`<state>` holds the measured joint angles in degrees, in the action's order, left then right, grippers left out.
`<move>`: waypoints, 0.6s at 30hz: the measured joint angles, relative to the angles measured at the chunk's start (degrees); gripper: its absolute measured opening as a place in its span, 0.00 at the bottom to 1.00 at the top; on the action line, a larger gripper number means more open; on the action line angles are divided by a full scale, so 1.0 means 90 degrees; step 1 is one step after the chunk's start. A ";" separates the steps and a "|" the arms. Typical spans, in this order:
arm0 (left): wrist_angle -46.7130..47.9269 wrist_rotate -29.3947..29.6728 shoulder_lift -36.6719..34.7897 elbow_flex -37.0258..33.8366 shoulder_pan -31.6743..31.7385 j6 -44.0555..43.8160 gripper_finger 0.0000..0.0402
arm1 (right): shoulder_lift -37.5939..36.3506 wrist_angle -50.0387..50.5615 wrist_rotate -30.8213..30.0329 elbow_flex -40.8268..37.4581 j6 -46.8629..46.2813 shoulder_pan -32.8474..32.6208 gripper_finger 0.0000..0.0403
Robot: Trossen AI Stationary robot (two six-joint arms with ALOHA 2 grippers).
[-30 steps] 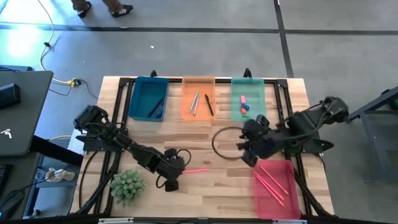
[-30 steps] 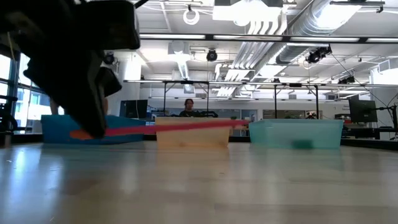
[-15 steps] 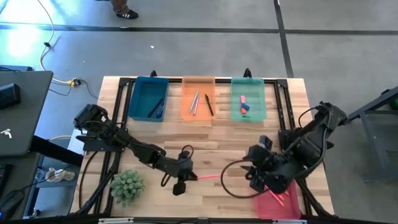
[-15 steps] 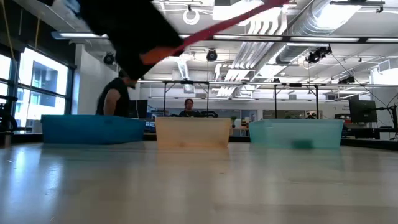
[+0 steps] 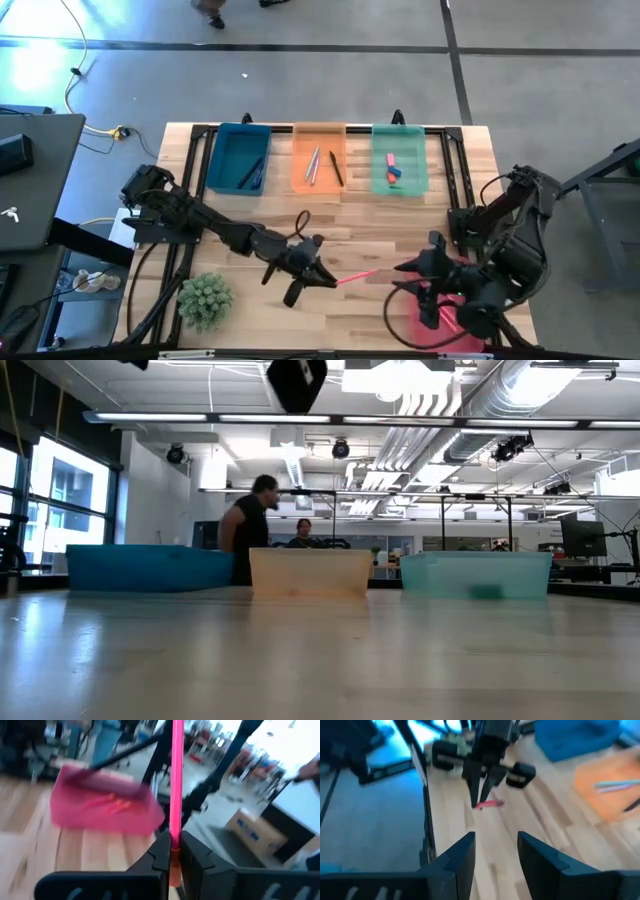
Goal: Sort crayons/erasers/pens/pencils in bins
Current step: Put the pink pencil into the pink bin
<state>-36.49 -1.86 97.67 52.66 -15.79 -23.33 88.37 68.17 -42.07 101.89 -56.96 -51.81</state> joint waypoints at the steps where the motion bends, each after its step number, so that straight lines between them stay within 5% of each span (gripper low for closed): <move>1: -0.0190 -0.0033 0.0000 0.0000 0.0029 0.0000 0.02 | -0.0020 -0.0023 -0.0220 0.0000 -0.0052 -0.0070 0.35; 12: -0.1655 -0.0066 -0.0007 0.0005 0.0215 -0.0217 0.02 | 0.0132 -0.1239 -0.1999 0.0000 0.0813 0.0035 0.35; 18: -0.1855 -0.0060 -0.0010 0.0007 0.0211 -0.0078 0.02 | 0.0346 -0.1527 -0.2147 0.0000 0.0664 0.0423 0.35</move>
<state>-53.19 -2.39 97.58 52.73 -13.89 -24.03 91.49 54.43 -61.39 101.89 -50.98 -48.00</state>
